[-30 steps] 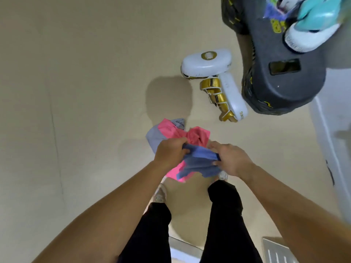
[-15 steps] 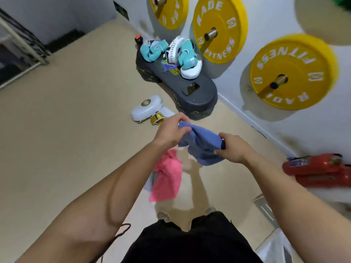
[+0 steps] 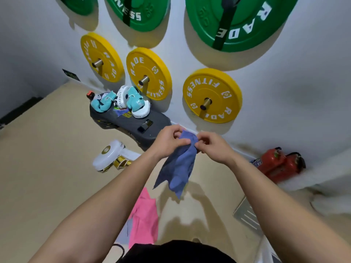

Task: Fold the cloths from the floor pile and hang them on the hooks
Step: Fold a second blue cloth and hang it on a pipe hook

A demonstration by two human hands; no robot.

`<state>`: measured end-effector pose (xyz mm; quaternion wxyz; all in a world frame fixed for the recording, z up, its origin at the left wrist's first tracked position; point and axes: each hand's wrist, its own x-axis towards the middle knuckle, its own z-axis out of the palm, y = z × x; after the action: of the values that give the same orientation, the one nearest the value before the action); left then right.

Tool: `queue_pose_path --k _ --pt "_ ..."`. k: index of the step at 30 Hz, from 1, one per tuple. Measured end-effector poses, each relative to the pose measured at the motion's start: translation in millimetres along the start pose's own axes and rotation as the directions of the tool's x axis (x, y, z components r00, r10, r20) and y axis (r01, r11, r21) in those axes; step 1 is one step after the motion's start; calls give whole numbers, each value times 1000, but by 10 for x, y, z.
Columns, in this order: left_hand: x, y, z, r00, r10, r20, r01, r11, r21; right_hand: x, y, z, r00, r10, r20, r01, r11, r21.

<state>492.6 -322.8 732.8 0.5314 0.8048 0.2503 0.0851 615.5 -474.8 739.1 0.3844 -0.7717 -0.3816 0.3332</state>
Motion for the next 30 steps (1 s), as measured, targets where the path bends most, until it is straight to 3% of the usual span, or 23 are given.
queue_pose_path --k 4,8,12,15,18,20,24,27,28,30 --pt "161 46 487 994 -20 109 23 999 -31 -69 177 -403 986 141 -89 -104 938 332" --pt "413 295 901 992 31 126 -22 997 -72 -186 322 -703 954 260 -146 -177 888 425" --pt "734 514 1182 974 96 203 -93 995 -24 -233 522 -935 935 204 -289 -113 946 303" --pt "954 549 1348 956 108 273 -93 994 -65 -233 636 -1154 865 180 -468 -106 978 179" --pt "1156 542 1424 935 128 330 -111 991 -69 -198 579 -1447 837 152 -526 -127 988 83" --pt "1291 522 1410 926 120 357 -115 993 -37 -182 518 -1680 773 161 -614 -148 986 72" --pt "1512 432 1344 903 69 425 -106 992 65 -296 492 -2167 514 235 -825 -127 972 198" --pt "1609 437 1358 913 97 397 -152 982 110 -485 563 -2278 354 273 -895 -209 955 209" --pt "1636 483 1384 914 132 383 -187 976 110 -529 596 -2246 336 266 -904 -259 948 183" --pt "1656 659 1450 904 201 378 -260 959 111 -543 660 -2101 404 282 -870 -344 928 141"
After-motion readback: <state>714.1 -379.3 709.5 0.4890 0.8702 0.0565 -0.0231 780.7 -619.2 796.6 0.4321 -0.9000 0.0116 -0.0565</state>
